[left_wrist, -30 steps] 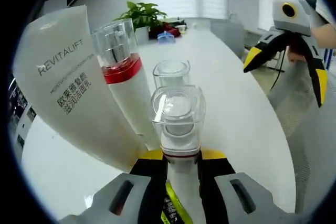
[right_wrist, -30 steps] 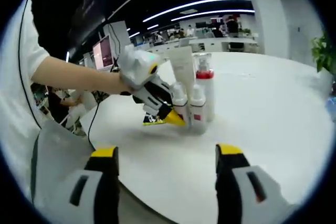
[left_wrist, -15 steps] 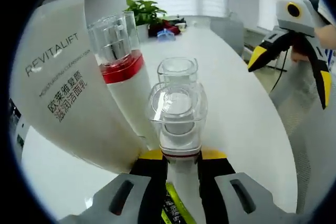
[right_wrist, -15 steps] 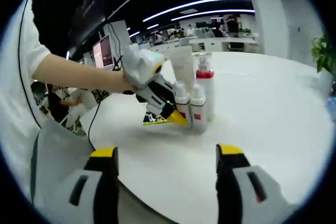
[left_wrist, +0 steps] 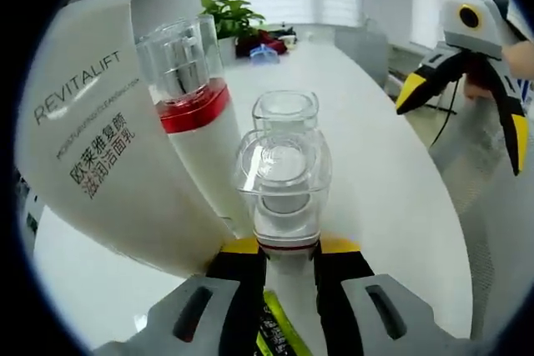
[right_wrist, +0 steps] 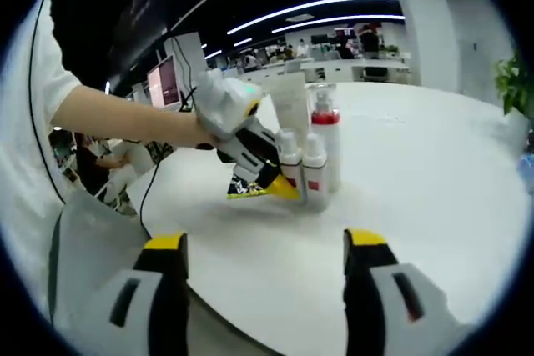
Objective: Arrange the skincare products in the storage area until every visible bottle or jar stands upright without overlapping.
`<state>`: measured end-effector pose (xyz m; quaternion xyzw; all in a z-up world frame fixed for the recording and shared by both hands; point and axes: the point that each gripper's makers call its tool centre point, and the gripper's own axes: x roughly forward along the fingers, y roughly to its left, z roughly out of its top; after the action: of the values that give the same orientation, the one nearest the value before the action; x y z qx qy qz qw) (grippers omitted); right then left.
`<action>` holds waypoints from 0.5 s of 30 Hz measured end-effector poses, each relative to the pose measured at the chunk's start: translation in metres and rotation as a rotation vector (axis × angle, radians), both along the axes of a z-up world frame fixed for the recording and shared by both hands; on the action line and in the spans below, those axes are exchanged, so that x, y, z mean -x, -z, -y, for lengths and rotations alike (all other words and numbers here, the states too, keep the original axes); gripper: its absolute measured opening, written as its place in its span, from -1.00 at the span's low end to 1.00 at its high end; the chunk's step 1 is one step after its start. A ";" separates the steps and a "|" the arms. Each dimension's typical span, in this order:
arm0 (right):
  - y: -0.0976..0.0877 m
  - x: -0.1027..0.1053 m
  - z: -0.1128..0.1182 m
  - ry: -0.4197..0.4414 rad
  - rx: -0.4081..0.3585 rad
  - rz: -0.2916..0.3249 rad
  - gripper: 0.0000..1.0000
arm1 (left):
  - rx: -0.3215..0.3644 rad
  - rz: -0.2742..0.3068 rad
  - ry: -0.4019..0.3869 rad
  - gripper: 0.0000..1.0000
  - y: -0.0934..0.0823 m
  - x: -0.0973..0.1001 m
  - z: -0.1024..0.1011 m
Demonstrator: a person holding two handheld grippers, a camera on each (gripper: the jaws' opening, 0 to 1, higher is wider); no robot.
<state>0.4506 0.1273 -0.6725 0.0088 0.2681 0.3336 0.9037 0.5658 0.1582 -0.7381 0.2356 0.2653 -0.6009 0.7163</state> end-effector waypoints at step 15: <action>-0.001 0.002 -0.002 -0.015 0.007 0.004 0.55 | -0.018 0.001 -0.043 -0.50 -0.004 0.008 -0.021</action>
<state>0.4490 0.1297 -0.6712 0.0027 0.2676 0.3394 0.9018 0.5578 0.1788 -0.7337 0.2367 0.2752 -0.5826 0.7272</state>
